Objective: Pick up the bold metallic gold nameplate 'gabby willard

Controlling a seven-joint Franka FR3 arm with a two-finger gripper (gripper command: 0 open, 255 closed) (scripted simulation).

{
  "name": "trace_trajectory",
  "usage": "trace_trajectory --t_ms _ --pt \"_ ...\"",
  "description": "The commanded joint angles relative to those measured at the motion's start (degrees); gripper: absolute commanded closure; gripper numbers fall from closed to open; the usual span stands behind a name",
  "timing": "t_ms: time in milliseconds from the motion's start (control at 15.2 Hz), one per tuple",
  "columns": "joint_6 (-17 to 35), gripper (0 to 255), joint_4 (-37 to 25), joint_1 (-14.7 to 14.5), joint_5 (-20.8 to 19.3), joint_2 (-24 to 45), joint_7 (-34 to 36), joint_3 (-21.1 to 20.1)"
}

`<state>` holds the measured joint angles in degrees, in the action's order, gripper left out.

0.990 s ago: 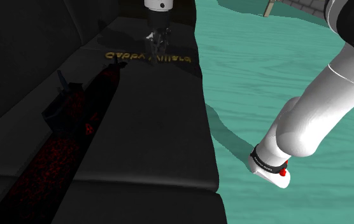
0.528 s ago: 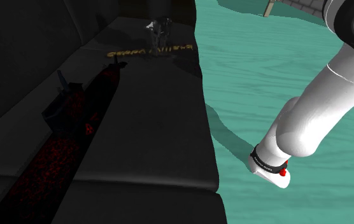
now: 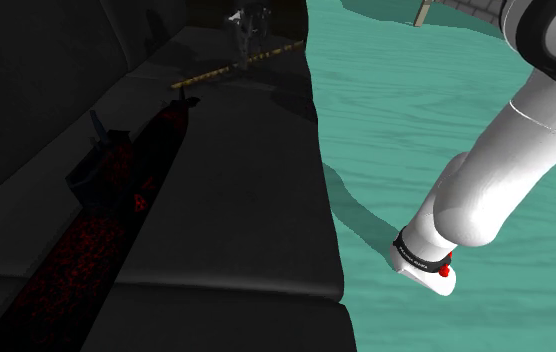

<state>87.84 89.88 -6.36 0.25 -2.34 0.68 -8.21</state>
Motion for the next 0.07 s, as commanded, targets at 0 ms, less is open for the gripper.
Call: trace_trajectory --t_ms 0 --pt "-0.47 255 -0.68 0.0 -0.03 0.24 0.02 -0.01"
